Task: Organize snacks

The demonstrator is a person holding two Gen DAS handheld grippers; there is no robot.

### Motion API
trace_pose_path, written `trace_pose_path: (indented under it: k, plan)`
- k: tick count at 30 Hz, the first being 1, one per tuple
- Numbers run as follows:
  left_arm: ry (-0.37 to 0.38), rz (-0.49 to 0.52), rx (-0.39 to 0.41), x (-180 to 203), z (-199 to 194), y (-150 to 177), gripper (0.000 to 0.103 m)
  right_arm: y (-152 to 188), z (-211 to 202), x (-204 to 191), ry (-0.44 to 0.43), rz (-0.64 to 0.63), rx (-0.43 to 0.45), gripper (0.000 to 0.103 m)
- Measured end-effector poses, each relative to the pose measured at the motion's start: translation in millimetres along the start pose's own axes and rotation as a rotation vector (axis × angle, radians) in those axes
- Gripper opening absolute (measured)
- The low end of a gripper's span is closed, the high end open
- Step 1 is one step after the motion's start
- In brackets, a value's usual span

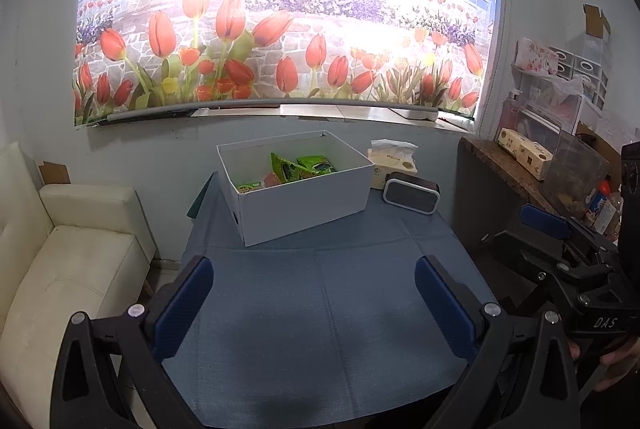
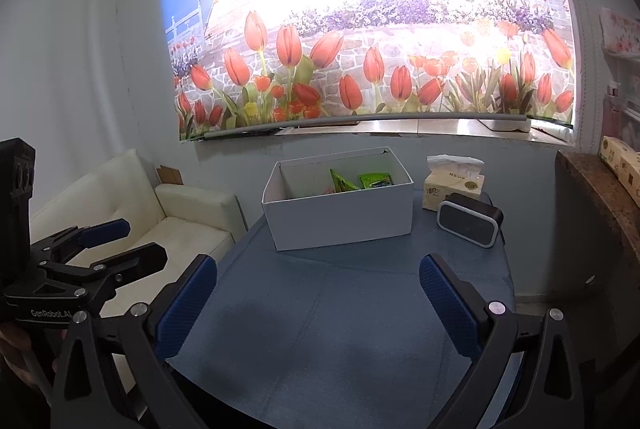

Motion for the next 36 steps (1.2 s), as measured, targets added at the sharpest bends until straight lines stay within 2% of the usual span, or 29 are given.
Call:
trace_pose_path:
  k: [36]
  plan:
    - [-0.004, 0.000, -0.013, 1.6, 1.6, 1.5, 0.103, -2.5, 0.6, -8.0, -0.009, -0.020, -0.006, 0.103]
Point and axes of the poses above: each gripper's, at about its wrist camera, not at the fingertips, and z roughly the way its jaws point, x to its right, y to its underside, the point moved 4 cm from there along z, roughly the way its jaws point, and after that the axes turned 7 degrees about -x, right-handed, at the moved point
